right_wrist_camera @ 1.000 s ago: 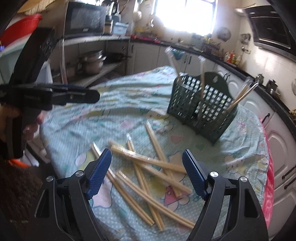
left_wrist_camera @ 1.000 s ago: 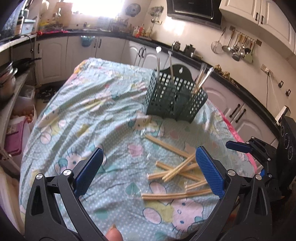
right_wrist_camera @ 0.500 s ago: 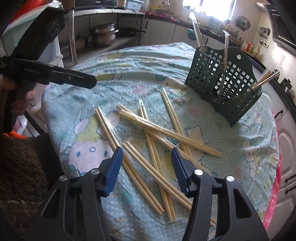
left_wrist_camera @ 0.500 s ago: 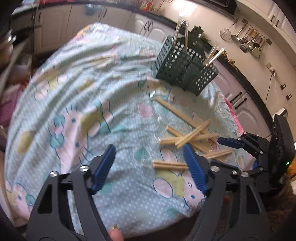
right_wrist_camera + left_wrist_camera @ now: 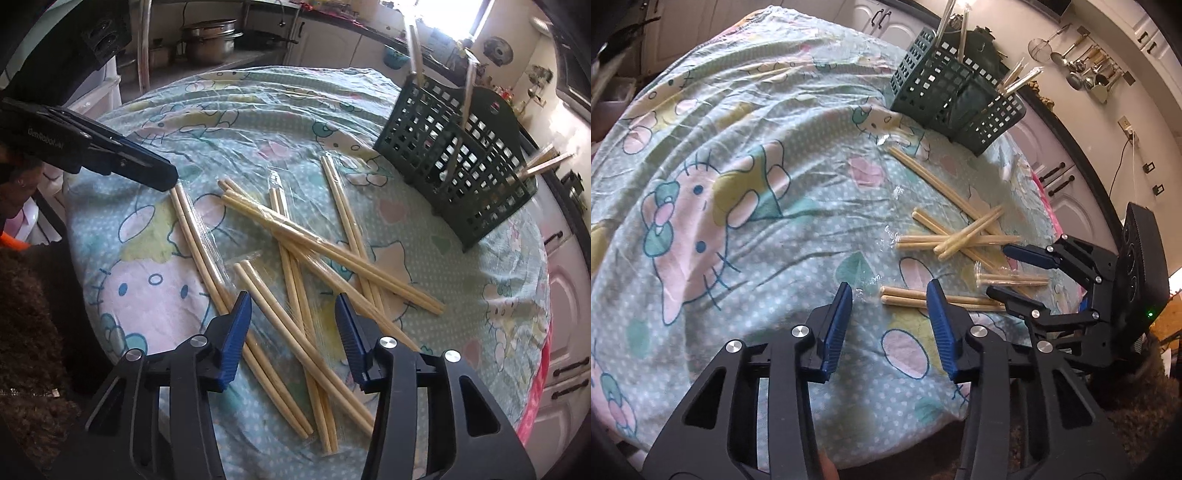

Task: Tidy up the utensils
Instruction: 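Lower both tools toward the chopstick pile on the cloth, then close the left tool on a chopstick while the right tool grips another, then lift both held chopsticks and carry them above the green caddy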

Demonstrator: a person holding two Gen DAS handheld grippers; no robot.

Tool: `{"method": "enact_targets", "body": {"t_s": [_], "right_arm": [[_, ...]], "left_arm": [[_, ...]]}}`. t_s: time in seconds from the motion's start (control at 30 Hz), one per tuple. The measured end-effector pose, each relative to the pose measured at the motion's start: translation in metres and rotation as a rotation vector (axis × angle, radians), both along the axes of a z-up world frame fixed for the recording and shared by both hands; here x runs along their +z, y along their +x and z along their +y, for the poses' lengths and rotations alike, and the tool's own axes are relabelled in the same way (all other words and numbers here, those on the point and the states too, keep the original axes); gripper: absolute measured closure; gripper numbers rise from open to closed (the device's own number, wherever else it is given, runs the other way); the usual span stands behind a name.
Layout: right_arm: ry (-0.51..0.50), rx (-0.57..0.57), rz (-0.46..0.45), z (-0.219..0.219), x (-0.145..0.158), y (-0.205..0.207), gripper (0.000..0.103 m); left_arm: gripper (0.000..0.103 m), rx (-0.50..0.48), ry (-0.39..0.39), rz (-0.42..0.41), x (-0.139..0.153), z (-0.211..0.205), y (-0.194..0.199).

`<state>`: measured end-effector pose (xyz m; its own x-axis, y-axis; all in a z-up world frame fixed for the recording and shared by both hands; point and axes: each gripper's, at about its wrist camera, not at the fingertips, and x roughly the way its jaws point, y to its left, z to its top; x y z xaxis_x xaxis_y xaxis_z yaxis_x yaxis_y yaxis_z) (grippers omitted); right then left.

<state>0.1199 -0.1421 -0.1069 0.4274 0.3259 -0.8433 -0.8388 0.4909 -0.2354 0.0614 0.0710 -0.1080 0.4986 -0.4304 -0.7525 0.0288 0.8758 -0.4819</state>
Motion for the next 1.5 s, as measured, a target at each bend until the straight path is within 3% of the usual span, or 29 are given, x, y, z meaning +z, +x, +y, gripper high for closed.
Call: {"method": "enact_targets", "body": {"t_s": [0.37,0.5,0.87,1.07,1.5], "right_arm": [[-0.032,0.07,-0.028,0.019,-0.007,-0.004,0.078],[-0.035,0.088,-0.041,0.02,-0.007,-0.008,0.088],[0.01,0.061,-0.066,0.009,0.005,-0.008,0.091],[0.08,0.004,-0.064,-0.007,0.022,-0.001,0.092],[0.199,-0.086,-0.09,-0.031,0.058,0.008,0.096]], "left_arm": [[0.074,0.012,-0.017,0.025,-0.009,0.005,0.006],[0.082,0.014,-0.009,0.026,-0.01,0.005,0.008],[0.099,0.016,-0.011,0.031,-0.009,0.011,0.008],[0.101,-0.01,-0.024,-0.014,0.009,0.006,0.004],[0.101,-0.075,-0.03,-0.188,0.079,-0.027,0.009]]}}
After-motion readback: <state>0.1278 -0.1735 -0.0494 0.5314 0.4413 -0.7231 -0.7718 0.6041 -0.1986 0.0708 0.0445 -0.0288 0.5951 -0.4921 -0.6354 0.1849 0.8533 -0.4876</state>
